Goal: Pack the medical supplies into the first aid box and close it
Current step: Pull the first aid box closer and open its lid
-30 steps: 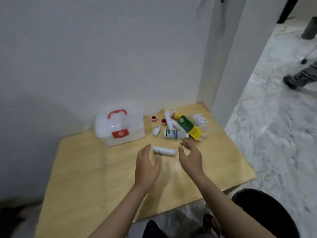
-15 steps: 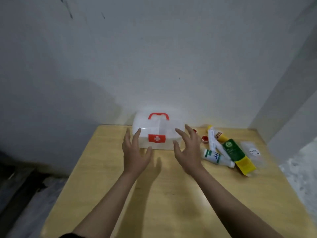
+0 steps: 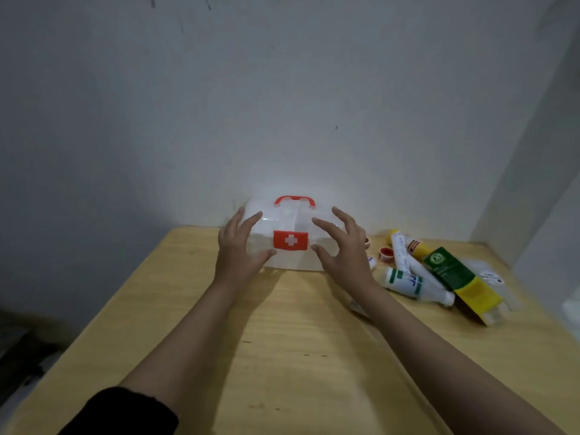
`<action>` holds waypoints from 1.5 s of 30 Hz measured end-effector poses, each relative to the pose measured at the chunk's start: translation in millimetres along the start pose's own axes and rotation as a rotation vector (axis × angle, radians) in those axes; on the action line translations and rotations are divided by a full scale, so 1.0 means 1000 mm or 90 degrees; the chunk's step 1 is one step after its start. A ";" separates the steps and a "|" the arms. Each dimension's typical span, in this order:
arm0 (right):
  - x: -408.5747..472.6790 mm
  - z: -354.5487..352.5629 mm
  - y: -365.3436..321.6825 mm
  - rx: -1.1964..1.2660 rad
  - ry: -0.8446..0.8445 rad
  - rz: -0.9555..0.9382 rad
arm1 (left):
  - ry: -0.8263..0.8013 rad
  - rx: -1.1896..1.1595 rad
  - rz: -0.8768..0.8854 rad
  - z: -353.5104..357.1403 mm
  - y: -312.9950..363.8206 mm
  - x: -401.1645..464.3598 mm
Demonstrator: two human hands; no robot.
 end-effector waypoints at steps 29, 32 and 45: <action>-0.055 -0.047 -0.029 0.092 0.112 0.064 | 0.107 -0.055 -0.014 -0.041 0.052 -0.051; -0.053 -0.054 -0.033 0.150 0.133 0.087 | 0.093 -0.058 -0.048 -0.040 0.049 -0.053; -0.013 -0.065 -0.048 0.171 0.131 0.126 | -0.028 -0.135 -0.181 -0.014 0.016 -0.062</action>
Point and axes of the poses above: each hand's wrist, its own x-axis towards the middle knuckle, its own z-axis out of the palm, y = z × x, the point moved 10 cm from there along x, towards the middle knuckle, and after that the axes turned 8 degrees about z, right-handed, at the moved point
